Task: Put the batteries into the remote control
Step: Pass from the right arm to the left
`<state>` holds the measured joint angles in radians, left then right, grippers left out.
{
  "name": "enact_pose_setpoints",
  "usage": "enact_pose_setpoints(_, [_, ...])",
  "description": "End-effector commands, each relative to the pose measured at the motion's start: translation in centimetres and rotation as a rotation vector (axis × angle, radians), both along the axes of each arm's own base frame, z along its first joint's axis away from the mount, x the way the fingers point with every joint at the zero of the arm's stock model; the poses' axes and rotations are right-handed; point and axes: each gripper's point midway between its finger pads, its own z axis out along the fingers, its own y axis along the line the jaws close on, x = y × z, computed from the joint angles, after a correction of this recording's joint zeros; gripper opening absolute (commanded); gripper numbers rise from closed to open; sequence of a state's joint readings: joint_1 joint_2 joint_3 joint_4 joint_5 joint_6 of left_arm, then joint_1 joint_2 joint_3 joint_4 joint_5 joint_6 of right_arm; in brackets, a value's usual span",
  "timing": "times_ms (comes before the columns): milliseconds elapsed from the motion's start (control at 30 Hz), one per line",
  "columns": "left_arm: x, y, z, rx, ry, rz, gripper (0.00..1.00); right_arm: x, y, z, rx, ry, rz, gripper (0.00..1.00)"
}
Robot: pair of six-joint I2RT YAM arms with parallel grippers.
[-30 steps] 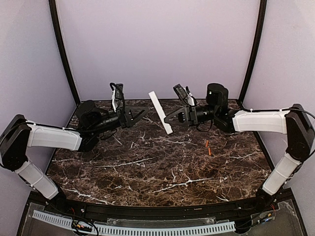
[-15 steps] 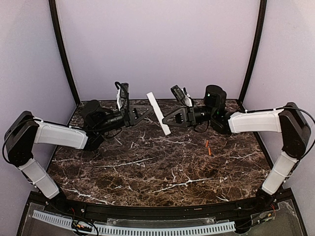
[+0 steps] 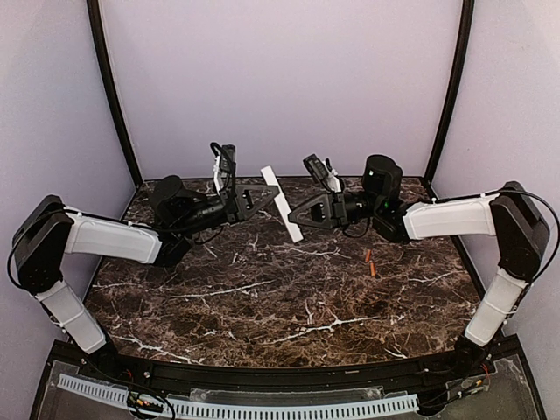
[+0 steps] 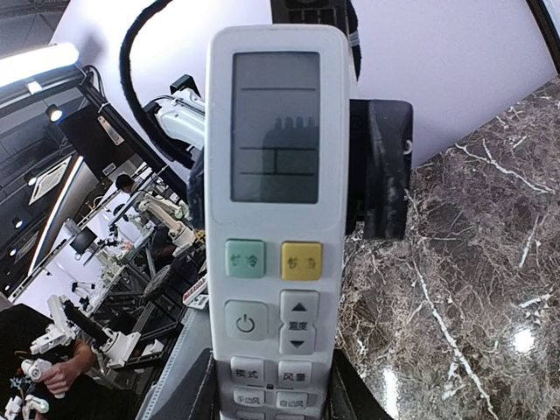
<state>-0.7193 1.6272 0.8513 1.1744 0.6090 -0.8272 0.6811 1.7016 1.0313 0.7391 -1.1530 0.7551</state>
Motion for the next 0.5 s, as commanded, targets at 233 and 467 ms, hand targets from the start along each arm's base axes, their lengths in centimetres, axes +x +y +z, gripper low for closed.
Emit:
enact_pose_setpoints(233, [0.1, -0.7, -0.1, 0.047, -0.012, -0.008, 0.27, 0.4, -0.2, -0.8, -0.022, -0.01, -0.034, 0.53])
enact_pose_setpoints(467, [2.0, -0.1, -6.4, 0.463, 0.013, 0.11, 0.2, 4.4, -4.8, -1.8, -0.115, -0.014, -0.261, 0.71])
